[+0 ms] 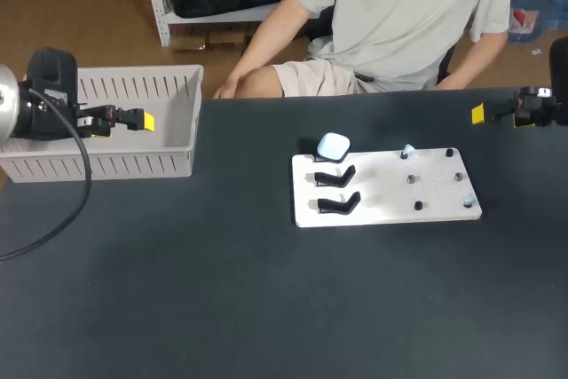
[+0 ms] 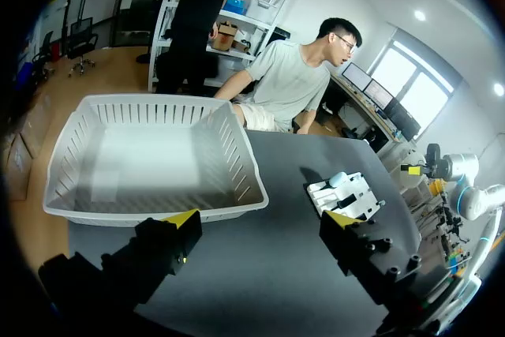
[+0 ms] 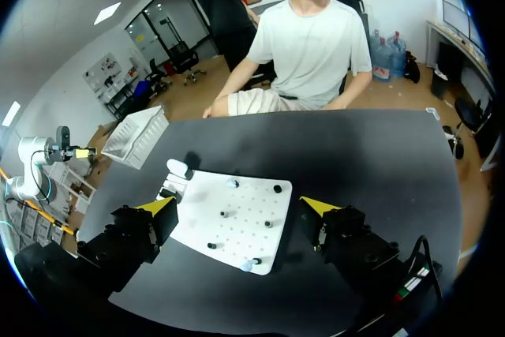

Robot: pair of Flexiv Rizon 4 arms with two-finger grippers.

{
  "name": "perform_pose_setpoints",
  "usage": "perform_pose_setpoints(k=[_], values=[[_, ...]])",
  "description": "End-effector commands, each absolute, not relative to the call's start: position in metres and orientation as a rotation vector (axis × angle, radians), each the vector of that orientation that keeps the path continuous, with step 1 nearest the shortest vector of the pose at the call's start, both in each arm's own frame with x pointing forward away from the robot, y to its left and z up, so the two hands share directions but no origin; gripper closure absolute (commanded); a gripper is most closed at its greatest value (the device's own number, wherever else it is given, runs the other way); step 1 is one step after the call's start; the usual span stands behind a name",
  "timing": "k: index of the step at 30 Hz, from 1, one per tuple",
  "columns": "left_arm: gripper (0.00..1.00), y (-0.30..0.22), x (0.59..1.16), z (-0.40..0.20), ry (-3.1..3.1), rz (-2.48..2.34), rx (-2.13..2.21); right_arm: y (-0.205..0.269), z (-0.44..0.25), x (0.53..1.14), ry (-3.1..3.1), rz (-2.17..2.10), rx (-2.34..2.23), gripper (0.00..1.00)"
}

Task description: Pick up each earbud case from the left stands, insert the matching earbuds, close the lid, and place the case in the box.

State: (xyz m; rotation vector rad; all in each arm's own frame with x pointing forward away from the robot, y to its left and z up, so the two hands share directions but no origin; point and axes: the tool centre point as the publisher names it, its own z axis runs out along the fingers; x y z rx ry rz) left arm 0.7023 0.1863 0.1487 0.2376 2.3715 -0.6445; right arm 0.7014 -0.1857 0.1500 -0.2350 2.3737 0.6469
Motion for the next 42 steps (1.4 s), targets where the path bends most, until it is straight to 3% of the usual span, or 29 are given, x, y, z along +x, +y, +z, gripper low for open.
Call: perform_pose_setpoints(k=[1, 20, 42], values=[[0.0, 0.185, 0.702, 0.15, 2.376, -0.638, 0.234, -0.186, 0.15, 0.701, 2.373, 0.649, -0.237, 0.0], [0.0, 0.184, 0.703, 0.15, 2.374, -0.662, 0.252, -0.186, 0.15, 0.701, 2.373, 0.649, -0.237, 0.0], [0.0, 0.124, 0.718, 0.157, 2.037, -0.667, 1.113, -0.186, 0.15, 0.701, 2.373, 0.649, -0.237, 0.0]])
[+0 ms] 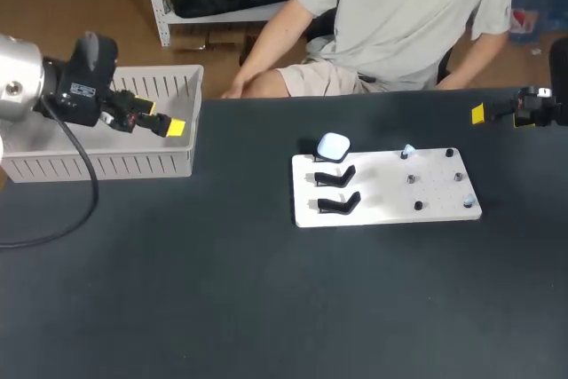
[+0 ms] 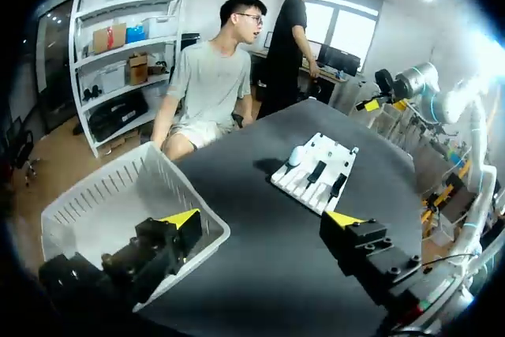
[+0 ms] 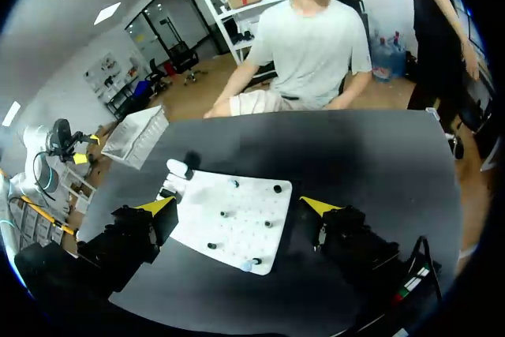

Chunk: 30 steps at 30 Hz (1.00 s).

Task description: Pick up each earbud case from the left stands, insert the matching earbuds, close the lid, and place the case in the box.

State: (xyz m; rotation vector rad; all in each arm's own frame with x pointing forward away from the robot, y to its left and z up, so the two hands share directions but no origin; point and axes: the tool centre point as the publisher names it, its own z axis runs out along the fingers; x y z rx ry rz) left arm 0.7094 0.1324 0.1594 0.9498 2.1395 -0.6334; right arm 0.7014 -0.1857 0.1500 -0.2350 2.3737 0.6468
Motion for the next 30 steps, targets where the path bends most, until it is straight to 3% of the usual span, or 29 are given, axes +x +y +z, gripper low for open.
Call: perform_pose_setpoints(k=[1, 16, 30], values=[[0.0, 0.121, 0.719, 0.157, 2.013, -0.66, 1.148, -0.186, 0.15, 0.701, 2.373, 0.649, -0.237, 0.0], [0.0, 0.064, 0.744, 0.135, 1.742, -0.642, 1.528, -0.186, 0.15, 0.701, 2.373, 0.649, -0.237, 0.0], [0.0, 0.014, 0.766, 0.098, 1.718, -0.774, 1.615, -0.186, 0.15, 0.701, 2.373, 0.649, -0.237, 0.0]])
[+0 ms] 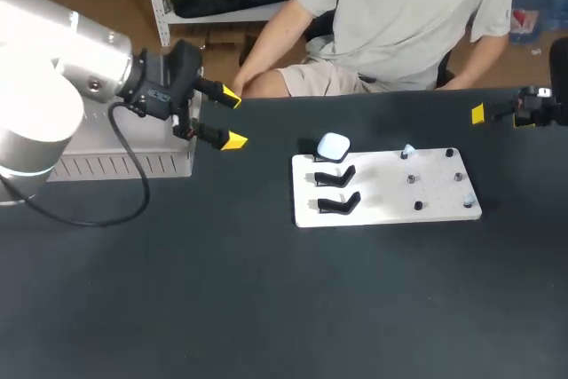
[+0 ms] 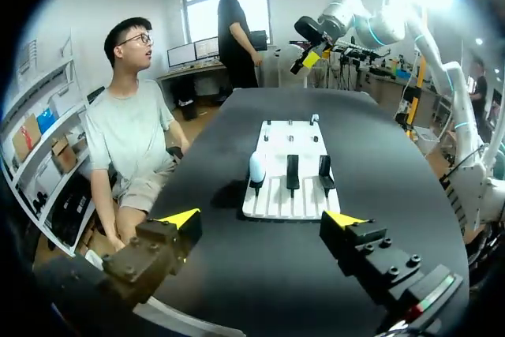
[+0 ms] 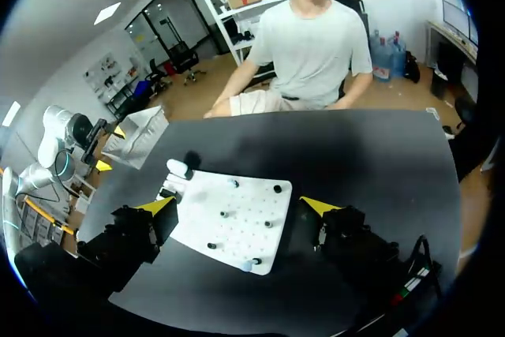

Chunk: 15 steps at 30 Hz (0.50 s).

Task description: Pick up each earbud case from the left stands, insert the matching earbuds, close the lid, and place the case in the box.

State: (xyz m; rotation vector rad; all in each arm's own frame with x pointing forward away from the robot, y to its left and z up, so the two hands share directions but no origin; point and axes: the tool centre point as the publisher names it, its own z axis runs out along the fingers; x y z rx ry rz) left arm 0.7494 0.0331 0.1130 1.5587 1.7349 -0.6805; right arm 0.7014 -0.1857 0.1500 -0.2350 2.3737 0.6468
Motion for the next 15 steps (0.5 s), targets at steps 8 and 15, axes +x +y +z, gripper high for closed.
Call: perform_pose_setpoints(k=[8, 15], values=[[0.0, -0.016, 0.761, 0.08, 1.683, -0.887, 1.612, -0.186, 0.15, 0.701, 2.373, 0.649, -0.237, 0.0], [0.23, -0.036, 0.754, 0.063, 1.671, -0.943, 1.594, -0.186, 0.15, 0.701, 2.373, 0.649, -0.237, 0.0]])
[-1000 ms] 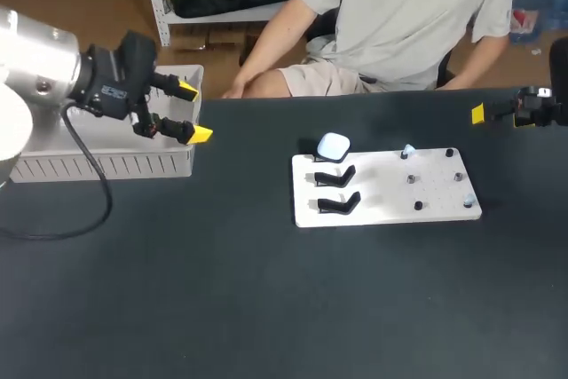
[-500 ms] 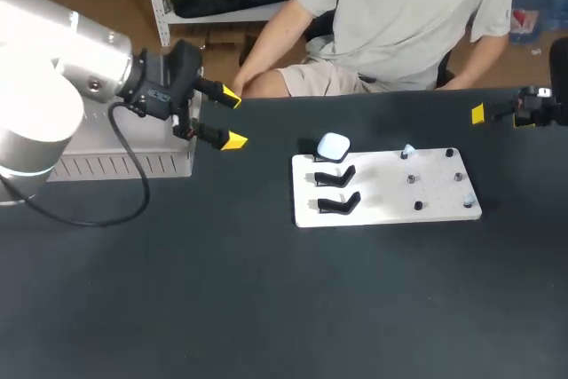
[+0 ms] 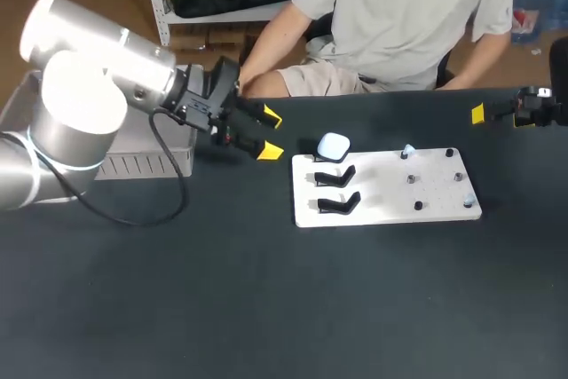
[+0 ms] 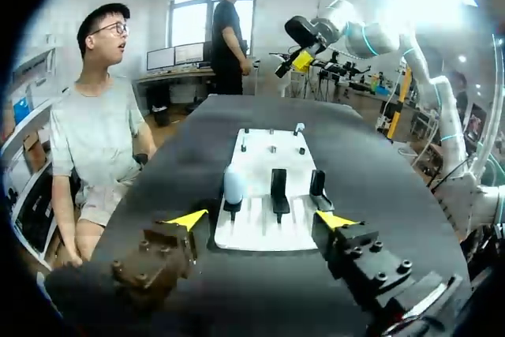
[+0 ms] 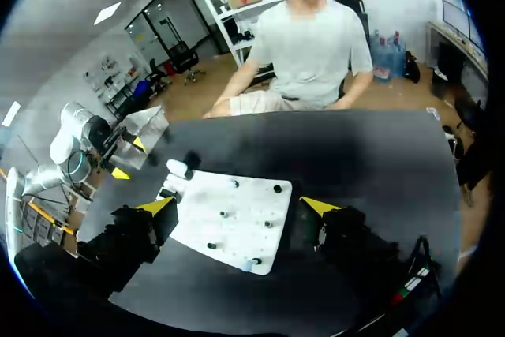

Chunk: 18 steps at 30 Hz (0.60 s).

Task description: Pick up each earbud case from the left stands, insert the matching earbuds, close the lid, and place the case in the box.

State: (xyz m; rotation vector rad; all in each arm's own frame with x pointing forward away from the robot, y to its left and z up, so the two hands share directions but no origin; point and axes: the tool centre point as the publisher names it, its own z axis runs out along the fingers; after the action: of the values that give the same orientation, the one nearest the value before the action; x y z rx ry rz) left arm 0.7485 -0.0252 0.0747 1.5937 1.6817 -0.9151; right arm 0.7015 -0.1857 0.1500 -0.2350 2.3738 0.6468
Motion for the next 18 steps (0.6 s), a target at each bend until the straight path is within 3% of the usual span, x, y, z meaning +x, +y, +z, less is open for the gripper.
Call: perform_pose_setpoints(k=[1, 4, 14, 18], values=[[0.18, -0.038, 0.753, 0.061, 1.67, -0.948, 1.593, -0.186, 0.15, 0.701, 2.373, 0.649, -0.237, 0.0], [0.4, -0.045, 0.754, 0.056, 1.662, -0.959, 1.586, -0.186, 0.15, 0.701, 2.373, 0.649, -0.237, 0.0], [0.2, -0.062, 0.767, 0.043, 1.644, -0.97, 1.579, -0.186, 0.15, 0.701, 2.373, 0.649, -0.237, 0.0], [0.24, -0.069, 0.772, 0.039, 1.635, -0.971, 1.578, -0.186, 0.15, 0.701, 2.373, 0.649, -0.237, 0.0]])
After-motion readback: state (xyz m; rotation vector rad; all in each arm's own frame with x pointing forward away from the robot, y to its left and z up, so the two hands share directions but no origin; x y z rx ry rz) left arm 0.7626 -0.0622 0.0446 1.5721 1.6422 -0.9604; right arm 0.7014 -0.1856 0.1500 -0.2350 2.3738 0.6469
